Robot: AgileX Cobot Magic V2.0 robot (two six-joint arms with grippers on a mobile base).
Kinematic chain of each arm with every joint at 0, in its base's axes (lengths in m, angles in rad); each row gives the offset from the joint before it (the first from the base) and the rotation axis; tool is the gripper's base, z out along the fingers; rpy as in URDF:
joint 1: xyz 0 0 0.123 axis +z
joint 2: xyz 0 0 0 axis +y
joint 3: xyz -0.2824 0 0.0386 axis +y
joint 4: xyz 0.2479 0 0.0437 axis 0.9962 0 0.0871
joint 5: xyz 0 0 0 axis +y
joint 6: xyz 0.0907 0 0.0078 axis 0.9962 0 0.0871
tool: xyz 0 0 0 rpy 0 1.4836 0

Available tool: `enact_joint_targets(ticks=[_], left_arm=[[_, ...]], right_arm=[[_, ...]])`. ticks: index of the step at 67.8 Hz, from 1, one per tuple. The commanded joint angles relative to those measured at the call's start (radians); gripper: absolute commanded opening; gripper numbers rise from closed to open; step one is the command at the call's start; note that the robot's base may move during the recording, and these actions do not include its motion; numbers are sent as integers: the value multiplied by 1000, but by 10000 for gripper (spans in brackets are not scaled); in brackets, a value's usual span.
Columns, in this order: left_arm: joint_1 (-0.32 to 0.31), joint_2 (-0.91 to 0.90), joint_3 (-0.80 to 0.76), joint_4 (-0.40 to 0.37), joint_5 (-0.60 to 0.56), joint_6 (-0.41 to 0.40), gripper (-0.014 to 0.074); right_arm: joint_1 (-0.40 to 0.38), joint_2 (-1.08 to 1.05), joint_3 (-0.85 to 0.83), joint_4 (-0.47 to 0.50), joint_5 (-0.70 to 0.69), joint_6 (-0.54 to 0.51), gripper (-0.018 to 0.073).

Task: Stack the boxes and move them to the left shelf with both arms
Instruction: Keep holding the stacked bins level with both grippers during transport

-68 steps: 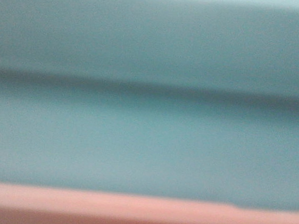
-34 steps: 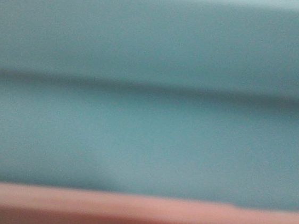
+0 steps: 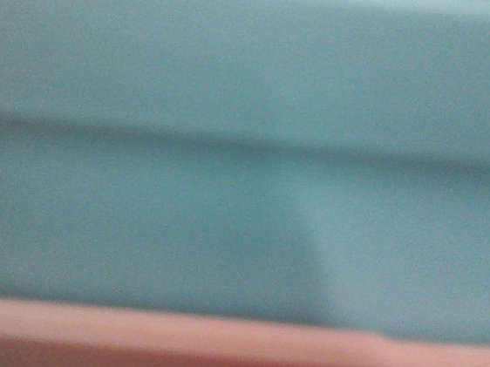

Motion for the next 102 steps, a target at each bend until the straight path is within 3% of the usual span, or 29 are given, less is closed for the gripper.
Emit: enact_joint_targets(ticks=[1,102], left_arm=[[-15,-33,-42,-69,68,-6,-12],[-15,-33,-42,-69,68,-6,-12]], right_arm=[[10,-30,-33,21,41,-5,56],[10,-30,-33,21,41,-5,56]])
